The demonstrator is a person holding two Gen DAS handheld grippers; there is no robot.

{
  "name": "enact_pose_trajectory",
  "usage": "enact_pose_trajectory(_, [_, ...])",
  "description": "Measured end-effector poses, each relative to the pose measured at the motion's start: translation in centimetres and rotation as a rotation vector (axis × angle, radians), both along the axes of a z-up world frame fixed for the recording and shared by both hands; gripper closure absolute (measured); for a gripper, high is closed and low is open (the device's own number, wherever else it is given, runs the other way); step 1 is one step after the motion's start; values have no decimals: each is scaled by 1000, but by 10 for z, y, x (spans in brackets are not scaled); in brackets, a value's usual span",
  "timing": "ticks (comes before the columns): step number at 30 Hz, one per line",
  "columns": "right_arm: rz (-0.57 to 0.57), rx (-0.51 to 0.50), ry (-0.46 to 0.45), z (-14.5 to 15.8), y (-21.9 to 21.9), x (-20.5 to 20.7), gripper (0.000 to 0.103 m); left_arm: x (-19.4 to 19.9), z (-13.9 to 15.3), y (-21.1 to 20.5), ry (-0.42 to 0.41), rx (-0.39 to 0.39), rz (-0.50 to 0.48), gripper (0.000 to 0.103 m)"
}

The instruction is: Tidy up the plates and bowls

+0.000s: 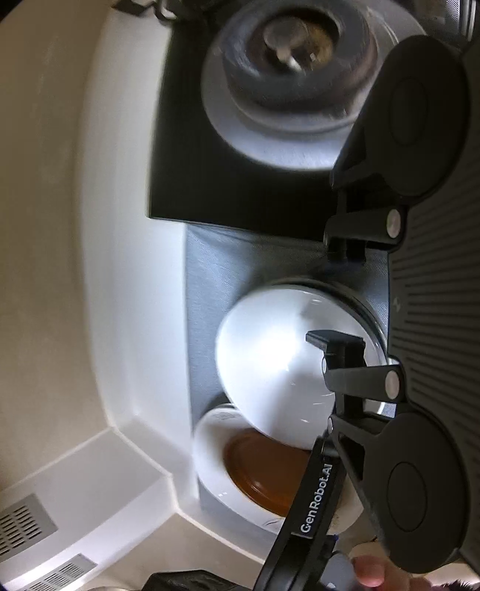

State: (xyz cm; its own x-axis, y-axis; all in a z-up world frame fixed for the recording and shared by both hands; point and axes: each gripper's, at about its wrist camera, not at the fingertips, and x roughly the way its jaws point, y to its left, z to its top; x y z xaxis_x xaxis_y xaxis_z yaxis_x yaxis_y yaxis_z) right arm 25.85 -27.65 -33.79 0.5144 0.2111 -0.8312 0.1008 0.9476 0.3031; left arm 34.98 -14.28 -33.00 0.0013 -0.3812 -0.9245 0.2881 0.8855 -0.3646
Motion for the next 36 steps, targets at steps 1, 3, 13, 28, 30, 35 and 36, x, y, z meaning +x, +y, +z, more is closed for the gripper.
enact_pose_trajectory(1, [2,-3,5,-5,0,1,70,-1,-2,-2,-11,7,1,66])
enact_pose_trajectory(3, [-4,-15,4,-8,2,2,78,-4,-1,-5,-24,27,1,68])
enact_pose_trajectory(13, [6,4,-79,42,7,-22,80,-33,58,16,-92,6,34,68])
enact_pose_trajectory(28, [443,120,-161,102,249,-16,80,-98,122,293,-94,78,396,68])
enact_pose_trajectory(30, [508,108,-155,100,280,-18,80,-105,119,321,-75,93,427,68])
enact_pose_trajectory(35, [565,104,-102,90,326,-20,80,-107,99,363,-20,94,441,68])
enact_pose_trajectory(36, [569,98,-92,87,332,-21,80,-105,93,369,-8,88,440,68])
